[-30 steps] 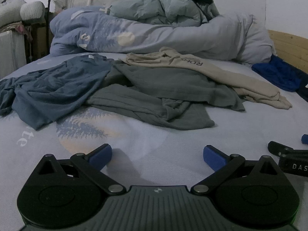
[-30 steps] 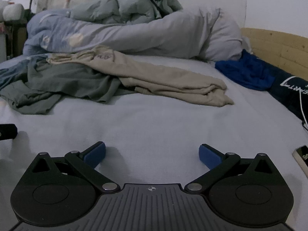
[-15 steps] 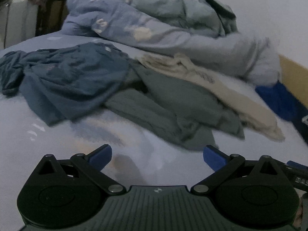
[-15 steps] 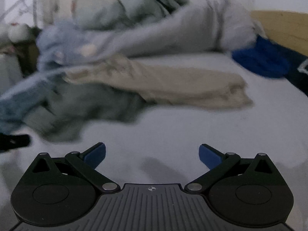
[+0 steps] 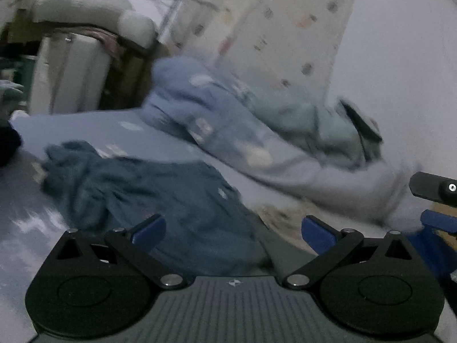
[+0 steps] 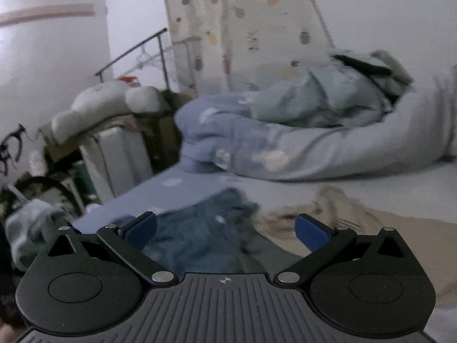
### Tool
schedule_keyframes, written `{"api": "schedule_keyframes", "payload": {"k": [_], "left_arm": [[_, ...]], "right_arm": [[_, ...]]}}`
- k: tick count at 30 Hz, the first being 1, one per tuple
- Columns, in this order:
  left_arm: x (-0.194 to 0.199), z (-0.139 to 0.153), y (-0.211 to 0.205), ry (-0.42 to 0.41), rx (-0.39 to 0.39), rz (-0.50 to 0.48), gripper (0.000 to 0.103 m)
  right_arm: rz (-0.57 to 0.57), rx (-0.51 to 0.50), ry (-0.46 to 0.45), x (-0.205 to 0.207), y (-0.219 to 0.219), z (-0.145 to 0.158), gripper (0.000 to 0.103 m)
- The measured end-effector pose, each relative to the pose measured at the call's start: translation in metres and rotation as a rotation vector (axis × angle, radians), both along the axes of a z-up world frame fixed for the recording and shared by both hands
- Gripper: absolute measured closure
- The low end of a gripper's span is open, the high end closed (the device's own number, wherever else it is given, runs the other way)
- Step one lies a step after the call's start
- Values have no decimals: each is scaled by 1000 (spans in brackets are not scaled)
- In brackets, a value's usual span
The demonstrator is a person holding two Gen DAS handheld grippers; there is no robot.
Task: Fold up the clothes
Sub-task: 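Reach both grippers toward the dark blue shirt in the pile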
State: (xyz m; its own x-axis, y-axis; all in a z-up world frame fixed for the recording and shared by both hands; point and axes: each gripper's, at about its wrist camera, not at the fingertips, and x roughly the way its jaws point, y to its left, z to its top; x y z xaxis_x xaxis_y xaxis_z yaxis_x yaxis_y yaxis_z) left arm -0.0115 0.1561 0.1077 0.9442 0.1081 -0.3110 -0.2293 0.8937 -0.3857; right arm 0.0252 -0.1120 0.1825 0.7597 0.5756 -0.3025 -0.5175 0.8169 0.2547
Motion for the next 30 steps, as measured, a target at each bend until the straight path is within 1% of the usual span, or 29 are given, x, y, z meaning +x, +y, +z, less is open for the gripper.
{"api": "schedule_keyframes", "payload": {"k": [3, 4, 5, 7, 11, 14, 19, 21, 22, 27, 30], "left_arm": [[1, -1, 20, -16, -41, 65, 0], [2, -3, 26, -16, -58, 81, 0], [4, -6, 31, -10, -74, 93, 0], [10, -16, 38, 12, -111, 117, 0], [20, -31, 47, 53, -160, 108, 0], [25, -39, 50, 66, -195, 92, 0], [24, -49, 53, 86, -247, 75, 0], [25, -52, 52, 89, -255, 58, 0], [26, -54, 51, 95, -253, 57, 0], [28, -61, 55, 106, -297, 60, 0], [27, -62, 56, 104, -306, 63, 0]], "right_arm": [[22, -32, 22, 32, 22, -2, 1], [34, -44, 38, 42, 30, -7, 8], [52, -57, 56, 53, 39, -12, 18], [71, -107, 94, 72, 57, -23, 30], [73, -235, 154, 110, 87, -59, 41], [57, -273, 195, 131, 103, -84, 42], [61, -316, 235, 155, 126, -114, 42], [60, -342, 245, 165, 134, -126, 44], [57, -351, 252, 169, 136, -131, 46], [43, -350, 292, 181, 141, -149, 49], [65, -363, 291, 180, 149, -153, 64]]}}
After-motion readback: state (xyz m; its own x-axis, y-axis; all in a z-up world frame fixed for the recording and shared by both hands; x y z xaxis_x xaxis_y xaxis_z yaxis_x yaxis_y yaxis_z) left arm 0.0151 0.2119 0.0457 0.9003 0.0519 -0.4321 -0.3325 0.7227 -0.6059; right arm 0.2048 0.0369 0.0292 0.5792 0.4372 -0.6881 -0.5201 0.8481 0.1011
